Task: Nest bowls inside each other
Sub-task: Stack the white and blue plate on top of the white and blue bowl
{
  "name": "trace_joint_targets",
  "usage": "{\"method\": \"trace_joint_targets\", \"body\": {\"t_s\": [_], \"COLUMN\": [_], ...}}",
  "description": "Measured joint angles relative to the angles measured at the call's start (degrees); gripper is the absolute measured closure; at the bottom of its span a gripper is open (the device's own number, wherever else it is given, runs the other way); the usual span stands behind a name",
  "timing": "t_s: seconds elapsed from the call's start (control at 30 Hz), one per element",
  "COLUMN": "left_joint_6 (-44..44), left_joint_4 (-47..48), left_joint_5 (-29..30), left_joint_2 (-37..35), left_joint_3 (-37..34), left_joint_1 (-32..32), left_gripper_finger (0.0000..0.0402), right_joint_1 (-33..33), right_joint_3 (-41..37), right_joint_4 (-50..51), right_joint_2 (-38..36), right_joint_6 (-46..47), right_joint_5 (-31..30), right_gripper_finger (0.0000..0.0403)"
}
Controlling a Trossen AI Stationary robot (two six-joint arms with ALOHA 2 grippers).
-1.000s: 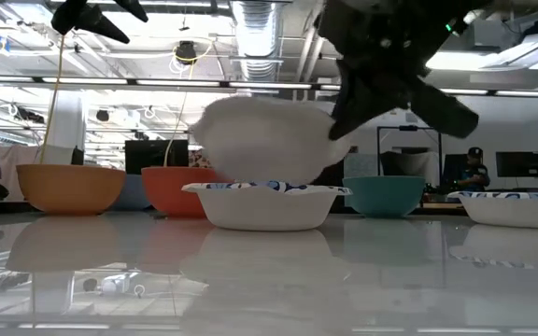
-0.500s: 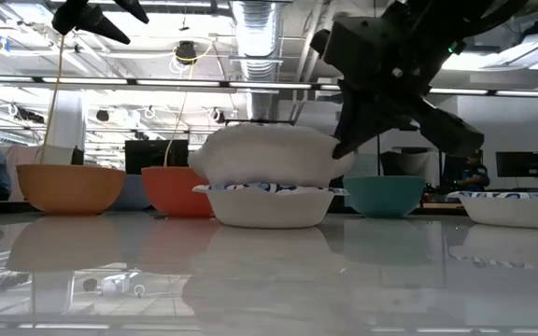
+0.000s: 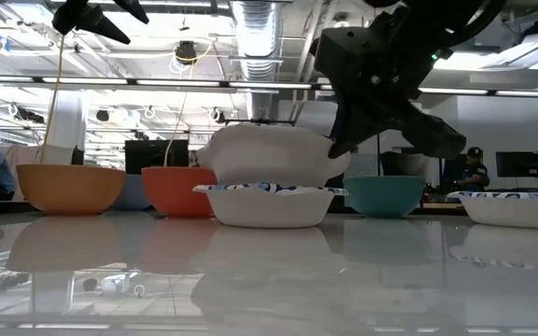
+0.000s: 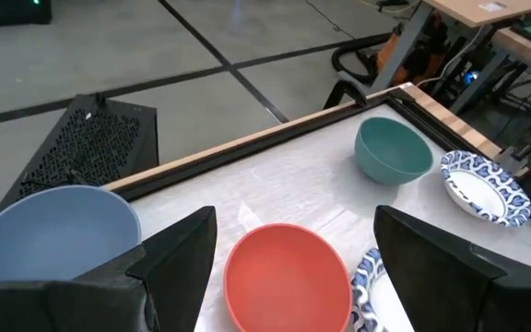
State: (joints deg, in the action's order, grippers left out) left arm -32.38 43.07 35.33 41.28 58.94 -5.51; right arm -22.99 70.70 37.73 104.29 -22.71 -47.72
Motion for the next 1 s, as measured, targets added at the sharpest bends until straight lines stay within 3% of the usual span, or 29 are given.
{"method": "trace_joint_targets", "body": {"t_s": [0.27,0.57,1.0], "left_joint_6": [0.3,1.4,2.4], "left_joint_4": [0.0,0.0,0.0], "left_joint_5": [0.0,0.0,-0.6], "left_joint_2": [0.0,0.0,0.0], "left_joint_3": [0.0,0.0,0.0], "left_joint_1": [0.0,0.0,0.0], "left_gripper_finger": [0.0118,0.0118,0.0118], "right_joint_1": [0.2,0.2,3.5], "right_joint_3": [0.0,0.0,1.4], "right_joint_4": [-0.1,-0.2,2.2], "right_joint_2": [0.0,-0.1,-2.4], "right_joint_6": [3.8,9.5,28.8], "right_joint_5": [7.5,8.5,28.6], "right_gripper_finger": [0.0345,0.0283,0.0198]}}
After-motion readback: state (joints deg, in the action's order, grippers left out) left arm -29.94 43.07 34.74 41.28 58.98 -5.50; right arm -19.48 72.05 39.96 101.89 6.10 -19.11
